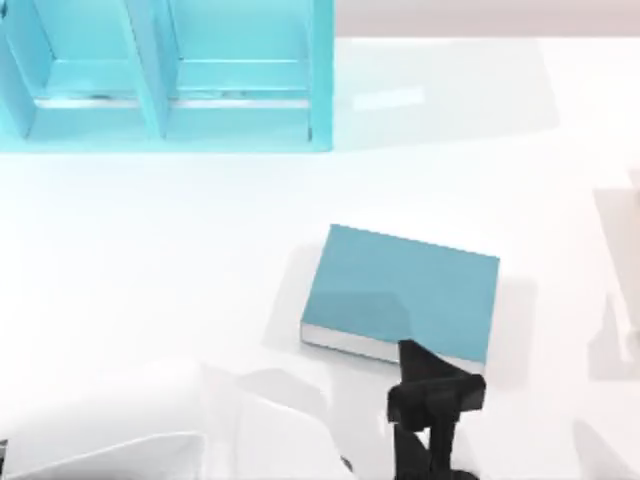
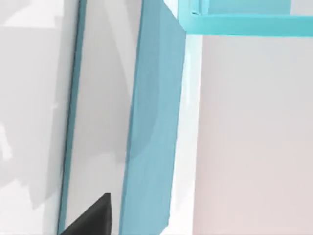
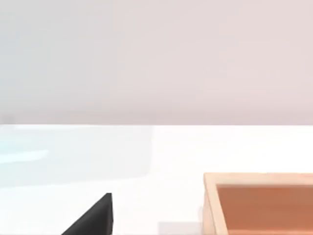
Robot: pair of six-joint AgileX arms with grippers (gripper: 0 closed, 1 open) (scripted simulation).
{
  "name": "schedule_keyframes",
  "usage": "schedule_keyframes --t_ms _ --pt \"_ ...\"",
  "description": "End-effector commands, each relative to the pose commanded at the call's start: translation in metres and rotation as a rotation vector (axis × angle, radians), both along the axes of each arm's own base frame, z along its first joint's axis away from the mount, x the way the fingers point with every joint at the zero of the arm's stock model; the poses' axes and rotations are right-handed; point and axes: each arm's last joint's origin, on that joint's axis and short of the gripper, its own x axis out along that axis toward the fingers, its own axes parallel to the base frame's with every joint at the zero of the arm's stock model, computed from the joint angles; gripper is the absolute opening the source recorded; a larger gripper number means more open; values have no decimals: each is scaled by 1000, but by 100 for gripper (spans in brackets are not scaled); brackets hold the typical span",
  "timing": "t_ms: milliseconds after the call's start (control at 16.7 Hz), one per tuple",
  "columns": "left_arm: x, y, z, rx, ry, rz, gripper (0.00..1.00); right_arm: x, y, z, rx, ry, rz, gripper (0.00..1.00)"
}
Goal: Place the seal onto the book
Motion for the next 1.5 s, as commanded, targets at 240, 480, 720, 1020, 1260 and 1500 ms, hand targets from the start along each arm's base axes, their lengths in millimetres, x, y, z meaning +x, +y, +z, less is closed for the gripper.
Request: schedule_keyframes --t_ms 240,480,720,1020,1260,1500 --pt "35 37 8 -237 57 202 100 0 0 0 0 0 0 100" --pt "73 98 29 -783 37 531 100 0 0 0 0 0 0 100" --pt "94 165 71 -1655 -110 868 100 0 0 0 0 0 0 100" --pt "83 225 103 -2667 -151 1100 100 0 0 0 0 0 0 100" --pt "75 257 88 2683 114 -1107 100 0 0 0 0 0 0 100" --pt "70 299 57 2245 206 -922 100 0 0 0 0 0 0 100"
